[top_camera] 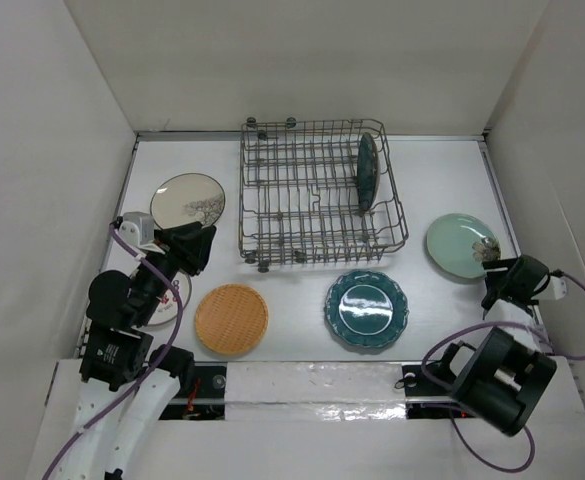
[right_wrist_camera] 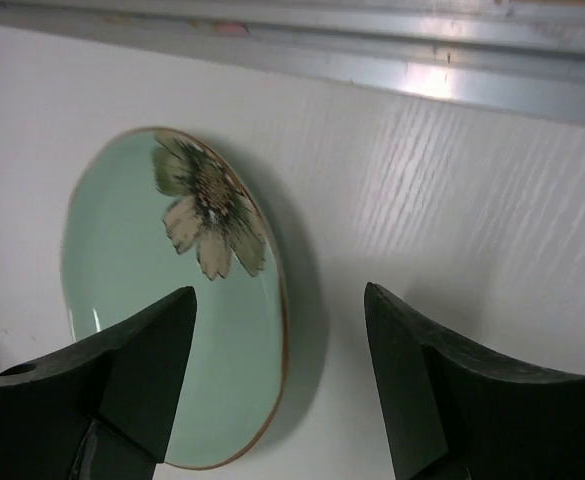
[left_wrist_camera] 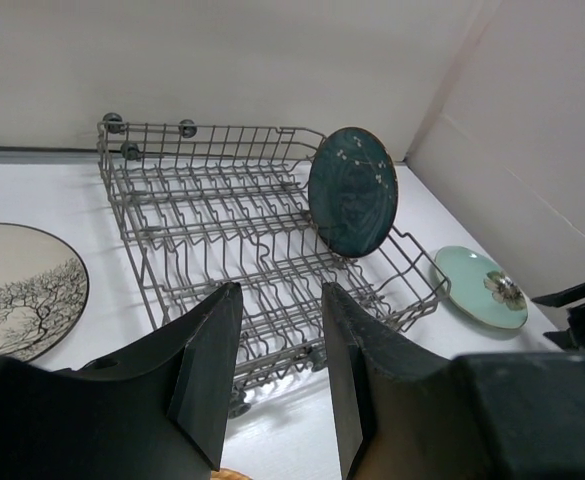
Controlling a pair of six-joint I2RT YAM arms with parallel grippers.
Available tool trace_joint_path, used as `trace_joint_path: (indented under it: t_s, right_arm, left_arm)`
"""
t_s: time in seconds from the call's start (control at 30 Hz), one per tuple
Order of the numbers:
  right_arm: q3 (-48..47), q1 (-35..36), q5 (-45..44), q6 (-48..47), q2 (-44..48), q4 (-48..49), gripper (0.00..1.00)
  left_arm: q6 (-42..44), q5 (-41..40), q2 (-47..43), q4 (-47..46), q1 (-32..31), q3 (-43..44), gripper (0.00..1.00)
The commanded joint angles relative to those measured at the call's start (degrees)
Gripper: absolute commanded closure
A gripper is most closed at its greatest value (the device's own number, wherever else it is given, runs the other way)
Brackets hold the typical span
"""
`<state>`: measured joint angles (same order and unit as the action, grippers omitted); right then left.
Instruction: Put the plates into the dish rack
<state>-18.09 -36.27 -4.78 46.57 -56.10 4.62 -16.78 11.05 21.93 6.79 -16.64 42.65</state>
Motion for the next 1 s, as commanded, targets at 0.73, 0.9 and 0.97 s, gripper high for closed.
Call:
trace_joint_path:
  t_s: [0.73, 0.9, 0.97]
  right_arm:
    - [-3.0, 3.2, 13.9, 7.3, -19.2, 18.9, 0.95]
    - [-3.2, 8.8, 6.7, 6.6, -8.4, 15.9, 1.00]
    - [-4.4, 12.1, 2.5, 6.0, -0.6, 14.9, 1.00]
  left_arm:
    - [0.8, -2.1, -1.7, -1.7, -1.5, 1.2, 0.65]
    - [0.9, -2.3, -1.4, -1.8, -1.5, 1.1, 0.65]
    - [0.9, -2.3, -1.2, -1.9, -1.5, 1.1, 0.66]
